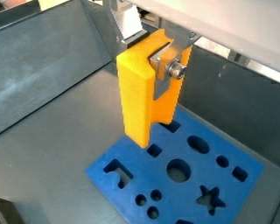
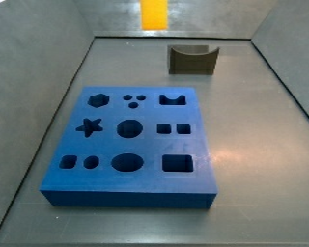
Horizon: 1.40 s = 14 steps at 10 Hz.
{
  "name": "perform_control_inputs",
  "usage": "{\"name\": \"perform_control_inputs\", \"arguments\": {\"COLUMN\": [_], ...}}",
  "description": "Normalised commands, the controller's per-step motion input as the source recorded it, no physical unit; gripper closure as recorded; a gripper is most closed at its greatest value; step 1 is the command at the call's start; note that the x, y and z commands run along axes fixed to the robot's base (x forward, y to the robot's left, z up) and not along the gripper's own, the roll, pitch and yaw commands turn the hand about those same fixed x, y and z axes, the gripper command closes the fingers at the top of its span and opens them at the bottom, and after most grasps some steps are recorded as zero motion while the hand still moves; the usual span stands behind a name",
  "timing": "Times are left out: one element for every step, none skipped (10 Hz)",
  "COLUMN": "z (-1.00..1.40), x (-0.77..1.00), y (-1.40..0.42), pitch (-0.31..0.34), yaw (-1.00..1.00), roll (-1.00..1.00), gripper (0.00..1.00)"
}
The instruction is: Insert the arch object.
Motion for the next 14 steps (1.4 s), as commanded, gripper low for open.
{"name": "perform_control_inputs", "arguments": {"z": [-0.36,-0.38,-0.36,-0.36,-0.35,-0.34,-0.37,-0.37,-0.37,-0.36,-0.31,-0.27,-0.24,-0.24], "x": [0.05,0.07,0.05,0.05,0.04,0.03,0.03,0.04,0.04,0.03,0.00,0.01,0.08,0.10], "y": [0.10,0.07,0.04,0.03,0.03,0.02,0.02,0.02,0.02,0.01,0.00,0.00,0.02,0.03], "pitch": [0.000,0.000,-0.001,-0.006,-0.011,-0.010,0.000,-0.003,-0.003,0.000,0.000,0.000,0.000,0.000], "yaw": [-0.94,-0.97,-1.00,-1.00,-1.00,-1.00,-1.00,-1.00,-1.00,-1.00,-1.00,-1.00,-1.00,-1.00], "roll": [0.02,0.03,0.01,0.00,0.00,0.00,0.00,0.00,0.00,0.00,0.00,0.00,0.00,0.00], "gripper": [1.00,1.00,1.00,1.00,1.00,1.00,1.00,1.00,1.00,1.00,1.00,1.00,1.00,1.00]}}
